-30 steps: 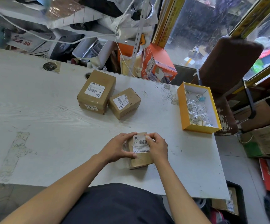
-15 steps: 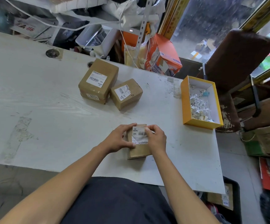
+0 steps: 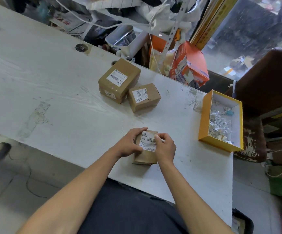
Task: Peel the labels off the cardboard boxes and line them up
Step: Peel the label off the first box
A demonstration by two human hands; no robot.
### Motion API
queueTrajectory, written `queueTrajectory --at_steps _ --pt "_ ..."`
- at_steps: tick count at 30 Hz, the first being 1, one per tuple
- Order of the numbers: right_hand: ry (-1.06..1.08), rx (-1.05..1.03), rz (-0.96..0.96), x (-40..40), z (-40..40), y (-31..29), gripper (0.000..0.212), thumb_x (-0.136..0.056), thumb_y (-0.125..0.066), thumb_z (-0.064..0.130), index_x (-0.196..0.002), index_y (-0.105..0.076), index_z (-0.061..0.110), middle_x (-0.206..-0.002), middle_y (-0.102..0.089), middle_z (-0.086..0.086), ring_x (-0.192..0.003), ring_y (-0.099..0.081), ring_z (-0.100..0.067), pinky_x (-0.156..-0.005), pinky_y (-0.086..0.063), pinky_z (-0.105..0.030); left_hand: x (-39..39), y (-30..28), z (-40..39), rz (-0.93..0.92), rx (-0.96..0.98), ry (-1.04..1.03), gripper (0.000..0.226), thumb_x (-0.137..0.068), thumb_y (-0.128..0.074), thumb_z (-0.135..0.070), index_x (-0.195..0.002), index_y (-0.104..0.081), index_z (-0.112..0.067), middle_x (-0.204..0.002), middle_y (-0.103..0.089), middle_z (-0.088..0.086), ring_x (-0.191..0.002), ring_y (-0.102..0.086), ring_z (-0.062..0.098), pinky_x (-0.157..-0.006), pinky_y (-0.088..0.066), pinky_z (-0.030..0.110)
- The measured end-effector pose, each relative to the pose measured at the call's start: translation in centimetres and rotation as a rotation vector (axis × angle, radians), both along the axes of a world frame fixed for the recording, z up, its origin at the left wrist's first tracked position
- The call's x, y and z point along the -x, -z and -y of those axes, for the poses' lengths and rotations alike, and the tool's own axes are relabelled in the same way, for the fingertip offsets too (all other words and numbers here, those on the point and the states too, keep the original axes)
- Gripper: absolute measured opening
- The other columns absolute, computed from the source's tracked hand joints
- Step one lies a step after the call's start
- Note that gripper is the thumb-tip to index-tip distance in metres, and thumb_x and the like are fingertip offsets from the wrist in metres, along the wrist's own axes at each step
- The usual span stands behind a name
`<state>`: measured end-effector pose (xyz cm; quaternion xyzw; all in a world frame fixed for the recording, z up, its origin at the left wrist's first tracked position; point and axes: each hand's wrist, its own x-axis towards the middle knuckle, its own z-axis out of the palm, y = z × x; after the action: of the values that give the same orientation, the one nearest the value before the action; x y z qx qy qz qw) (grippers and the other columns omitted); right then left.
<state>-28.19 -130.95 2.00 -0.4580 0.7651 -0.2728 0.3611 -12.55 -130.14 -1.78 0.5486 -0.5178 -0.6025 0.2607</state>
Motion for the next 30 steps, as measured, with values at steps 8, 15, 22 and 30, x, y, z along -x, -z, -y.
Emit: queueTrajectory --at_steps 8,15,22,30 --pt "-0.012 0.016 0.022 0.5 0.2 0.4 0.011 -0.092 -0.059 0.023 -0.084 -0.064 0.017 -0.078 -0.063 0.013 -0.073 -0.058 0.0 -0.058 -0.041 -0.018 0.2 0.8 -0.1 -0.045 0.015 -0.024 0.088 -0.06 -0.068 -0.01 -0.142 -0.047 -0.034 -0.141 -0.044 -0.005 -0.132 -0.042 0.005 -0.102 -0.034 0.009" --pt "-0.036 0.027 0.029 1.0 0.3 0.9 0.011 -0.092 -0.058 0.023 -0.085 -0.064 0.017 -0.081 -0.065 0.011 -0.075 -0.058 -0.001 -0.06 -0.042 -0.019 0.1 1.3 -0.2 -0.115 0.014 -0.031 0.086 -0.063 -0.067 0.0 -0.141 -0.049 -0.032 -0.141 -0.043 -0.003 -0.128 -0.045 0.002 -0.098 -0.041 0.008" --pt "-0.028 0.006 0.065 1.0 0.4 0.7 0.012 -0.091 -0.058 0.023 -0.083 -0.063 0.018 -0.085 -0.067 0.006 -0.08 -0.062 -0.011 -0.062 -0.045 -0.023 0.4 0.9 -0.4 -0.155 0.008 -0.07 0.087 -0.06 -0.066 -0.002 -0.14 -0.049 -0.032 -0.142 -0.043 -0.004 -0.127 -0.047 0.002 -0.101 -0.045 0.02" --pt "-0.028 0.009 0.059 1.1 0.4 0.9 0.012 -0.092 -0.058 0.025 -0.085 -0.065 0.018 -0.086 -0.068 0.007 -0.081 -0.064 -0.011 -0.068 -0.05 -0.029 0.3 0.9 -0.5 -0.127 -0.005 -0.055 0.089 -0.061 -0.066 -0.005 -0.141 -0.047 -0.038 -0.143 -0.041 -0.004 -0.13 -0.044 0.007 -0.108 -0.042 0.026"
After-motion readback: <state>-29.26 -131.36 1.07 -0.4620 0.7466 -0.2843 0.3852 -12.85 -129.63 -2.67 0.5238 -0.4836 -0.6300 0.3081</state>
